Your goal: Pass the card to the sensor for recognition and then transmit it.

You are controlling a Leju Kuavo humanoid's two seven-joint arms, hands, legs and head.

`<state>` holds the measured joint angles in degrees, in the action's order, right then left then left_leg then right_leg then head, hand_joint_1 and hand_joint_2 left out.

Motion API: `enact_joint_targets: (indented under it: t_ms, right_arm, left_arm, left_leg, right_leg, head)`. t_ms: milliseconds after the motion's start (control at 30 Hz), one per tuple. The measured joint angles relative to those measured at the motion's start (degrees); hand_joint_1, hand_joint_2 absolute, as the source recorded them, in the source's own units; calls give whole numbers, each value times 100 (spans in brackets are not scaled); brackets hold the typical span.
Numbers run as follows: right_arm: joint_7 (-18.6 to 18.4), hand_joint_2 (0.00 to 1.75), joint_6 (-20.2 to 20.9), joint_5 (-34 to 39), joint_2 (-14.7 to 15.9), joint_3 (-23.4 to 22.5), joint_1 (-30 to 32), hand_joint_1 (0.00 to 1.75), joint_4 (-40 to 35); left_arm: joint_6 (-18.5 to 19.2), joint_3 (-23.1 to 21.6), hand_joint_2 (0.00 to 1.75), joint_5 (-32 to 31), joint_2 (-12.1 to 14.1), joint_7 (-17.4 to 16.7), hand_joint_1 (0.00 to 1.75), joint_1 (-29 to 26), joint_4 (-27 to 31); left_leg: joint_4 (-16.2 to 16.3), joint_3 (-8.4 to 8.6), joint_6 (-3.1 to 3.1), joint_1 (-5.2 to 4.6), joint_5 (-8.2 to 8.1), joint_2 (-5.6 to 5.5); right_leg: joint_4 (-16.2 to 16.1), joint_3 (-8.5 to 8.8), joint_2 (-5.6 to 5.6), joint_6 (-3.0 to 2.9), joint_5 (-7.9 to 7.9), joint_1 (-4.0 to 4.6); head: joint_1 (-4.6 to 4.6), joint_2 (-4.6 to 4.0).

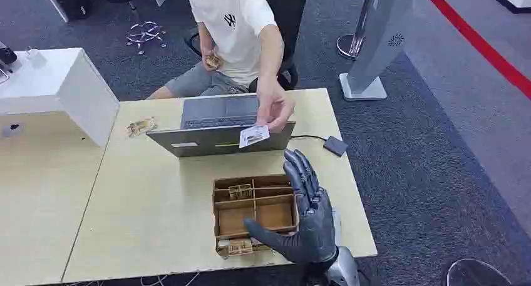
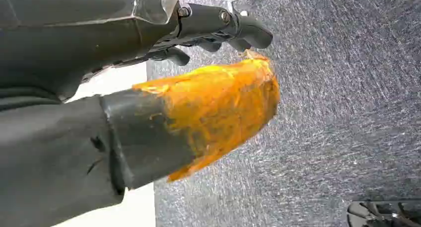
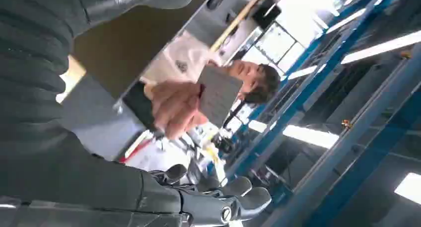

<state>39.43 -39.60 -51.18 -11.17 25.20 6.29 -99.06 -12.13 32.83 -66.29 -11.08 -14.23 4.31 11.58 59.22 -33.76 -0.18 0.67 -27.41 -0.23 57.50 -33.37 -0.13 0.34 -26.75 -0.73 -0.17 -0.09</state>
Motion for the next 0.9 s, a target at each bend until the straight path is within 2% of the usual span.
enact_joint_targets:
  t_ms: [167,433,667,900]
  right_arm:
    - [31,175,0,-1076,-308,-519,-105,0,0]
    - [30,175,-2,-2209,-424,-985,-176,0,42]
    - [-44,175,-2,-2808,-432,-1162,-540,0,70]
    - [-319,175,-2,-3079,-432,-1164,-738,0,101]
  left_arm:
    - [70,0,0,-181,0,-7,0,2,0]
    - [186,0,0,-402,-2,-11,0,4,0]
    - [199,0,0,-483,-42,-11,0,8,0]
    - [249,0,0,-503,-59,-11,0,10,0]
  left_leg:
    - [0,1,0,0,0,0]
    - [0,-6,0,0,0,-2]
    - [0,-4,1,-1,0,-3]
    - [0,-4,0,0,0,-3]
  right_leg:
    - [0,1,0,0,0,0]
    - [0,3,-5,0,1,0]
    - [0,3,-7,0,1,-1]
    - [0,3,-7,0,1,0]
  head:
    - [0,0]
    - [4,2]
    - [2,0]
    - [2,0]
